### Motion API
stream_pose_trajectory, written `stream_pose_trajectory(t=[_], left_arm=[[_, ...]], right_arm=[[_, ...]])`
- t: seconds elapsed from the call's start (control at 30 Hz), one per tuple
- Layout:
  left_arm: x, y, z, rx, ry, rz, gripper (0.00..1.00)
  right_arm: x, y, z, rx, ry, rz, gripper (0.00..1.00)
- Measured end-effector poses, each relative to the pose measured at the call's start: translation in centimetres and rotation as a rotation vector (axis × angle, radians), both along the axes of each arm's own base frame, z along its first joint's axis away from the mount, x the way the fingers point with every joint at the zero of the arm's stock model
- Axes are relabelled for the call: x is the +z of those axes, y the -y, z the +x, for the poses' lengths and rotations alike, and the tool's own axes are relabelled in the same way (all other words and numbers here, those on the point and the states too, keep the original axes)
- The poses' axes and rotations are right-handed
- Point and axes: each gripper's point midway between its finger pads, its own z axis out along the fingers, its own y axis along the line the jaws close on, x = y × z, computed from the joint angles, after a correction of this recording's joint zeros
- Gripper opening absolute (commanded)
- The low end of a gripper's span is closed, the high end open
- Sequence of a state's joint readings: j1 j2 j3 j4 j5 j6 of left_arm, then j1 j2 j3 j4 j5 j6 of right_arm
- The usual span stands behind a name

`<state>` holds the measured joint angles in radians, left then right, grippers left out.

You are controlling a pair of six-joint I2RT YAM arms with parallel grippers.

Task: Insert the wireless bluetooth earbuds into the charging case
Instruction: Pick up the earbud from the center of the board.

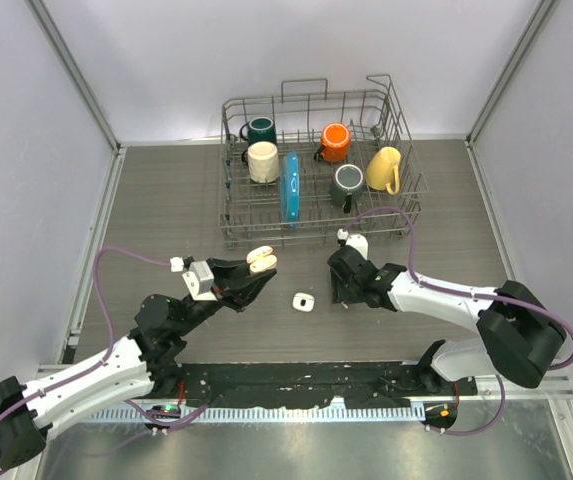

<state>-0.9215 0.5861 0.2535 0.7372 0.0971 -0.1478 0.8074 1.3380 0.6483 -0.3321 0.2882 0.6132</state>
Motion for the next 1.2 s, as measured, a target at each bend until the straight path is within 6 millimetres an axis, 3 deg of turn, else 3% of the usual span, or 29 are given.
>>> stream_pose_trajectory(t=[1.2], left_arm=[[-0.2,0.1,0.0,-0.001,-0.004,0.004,0.00]], right_arm=[[-1.3,0.0,-0.9,0.142,-0.060,-0.078,0.43]])
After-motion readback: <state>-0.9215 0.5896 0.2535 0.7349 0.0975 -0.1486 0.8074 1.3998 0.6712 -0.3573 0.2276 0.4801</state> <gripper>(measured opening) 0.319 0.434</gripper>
